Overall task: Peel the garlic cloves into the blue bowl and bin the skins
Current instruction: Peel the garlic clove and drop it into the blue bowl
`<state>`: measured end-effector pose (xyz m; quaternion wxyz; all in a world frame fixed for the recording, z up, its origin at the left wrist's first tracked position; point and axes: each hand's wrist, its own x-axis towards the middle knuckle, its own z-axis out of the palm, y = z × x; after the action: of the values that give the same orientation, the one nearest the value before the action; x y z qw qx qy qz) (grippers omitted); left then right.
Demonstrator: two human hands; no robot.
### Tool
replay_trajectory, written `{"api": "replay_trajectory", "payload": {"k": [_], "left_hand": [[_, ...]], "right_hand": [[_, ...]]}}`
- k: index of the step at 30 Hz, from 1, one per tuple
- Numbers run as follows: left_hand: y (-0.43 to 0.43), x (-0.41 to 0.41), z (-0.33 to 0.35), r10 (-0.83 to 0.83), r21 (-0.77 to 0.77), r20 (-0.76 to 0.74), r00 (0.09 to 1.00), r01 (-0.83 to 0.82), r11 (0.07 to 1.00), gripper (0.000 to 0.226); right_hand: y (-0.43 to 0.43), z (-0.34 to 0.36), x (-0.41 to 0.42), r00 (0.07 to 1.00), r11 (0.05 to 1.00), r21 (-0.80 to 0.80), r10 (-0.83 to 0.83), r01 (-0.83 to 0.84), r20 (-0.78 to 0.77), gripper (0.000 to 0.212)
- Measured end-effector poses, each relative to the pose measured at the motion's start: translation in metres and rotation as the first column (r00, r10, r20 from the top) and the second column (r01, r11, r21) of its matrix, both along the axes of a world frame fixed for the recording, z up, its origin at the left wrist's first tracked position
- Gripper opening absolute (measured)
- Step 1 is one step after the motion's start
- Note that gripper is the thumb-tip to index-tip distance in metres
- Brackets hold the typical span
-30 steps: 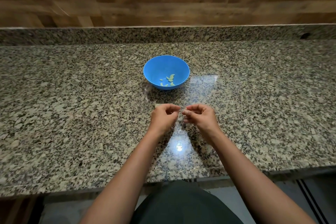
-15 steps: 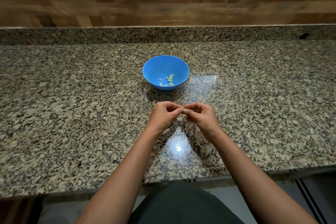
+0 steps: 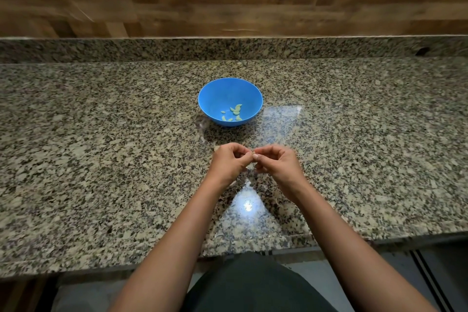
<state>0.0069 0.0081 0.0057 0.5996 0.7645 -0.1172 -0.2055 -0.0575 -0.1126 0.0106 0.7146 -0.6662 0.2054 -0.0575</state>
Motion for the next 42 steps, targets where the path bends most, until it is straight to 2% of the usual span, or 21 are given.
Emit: {"api": "replay_trajectory", "payload": {"k": [7,13,14,16,20,25,34,39,42], "left_hand": [[-0.003,-0.001,-0.002,-0.014,0.015,-0.050,0.999,0.015,1.000,0.016],[0.000,0.000,-0.002,0.034,0.048,-0.022,0.999,-0.033,0.998,0.001],[0.001,0.001,-0.002,0.036,0.072,-0.005,0.999,-0.036,0.997,0.006],[0.003,0.001,-0.004,0.021,0.092,0.023,1.000,-0.023,0.996,0.013],[0.003,0.000,-0.001,-0.034,0.094,0.104,0.994,0.024,0.995,0.012],[0.002,0.000,0.003,-0.062,0.138,0.182,0.981,0.037,0.990,0.012],[0.004,0.000,0.007,-0.050,0.083,0.119,0.992,0.040,0.996,0.006],[0.004,-0.001,0.010,-0.044,0.031,0.035,0.998,0.043,0.999,0.007],[0.004,0.000,0.010,-0.045,0.004,0.004,0.999,0.045,0.999,0.007]], "right_hand": [[0.001,0.001,0.000,0.999,0.989,0.149,-0.009,0.014,-0.035,0.010],[-0.002,0.004,-0.003,1.000,0.978,0.208,0.004,0.000,-0.022,0.015],[-0.003,0.004,-0.003,1.000,0.980,0.198,0.005,-0.001,-0.023,0.015],[-0.004,0.002,-0.002,0.999,0.991,0.137,0.003,0.002,-0.032,0.015],[-0.004,-0.001,-0.002,0.998,0.998,-0.056,-0.015,0.012,-0.060,0.015],[-0.004,-0.001,-0.002,1.000,0.980,-0.200,-0.003,-0.001,-0.021,0.003],[-0.005,0.007,-0.003,0.999,0.943,-0.329,0.041,-0.041,-0.009,0.009],[-0.004,0.008,-0.003,0.999,0.861,-0.507,0.051,-0.046,-0.004,0.013],[-0.003,0.009,-0.004,0.999,0.837,-0.546,0.053,-0.040,0.007,0.014]]}}
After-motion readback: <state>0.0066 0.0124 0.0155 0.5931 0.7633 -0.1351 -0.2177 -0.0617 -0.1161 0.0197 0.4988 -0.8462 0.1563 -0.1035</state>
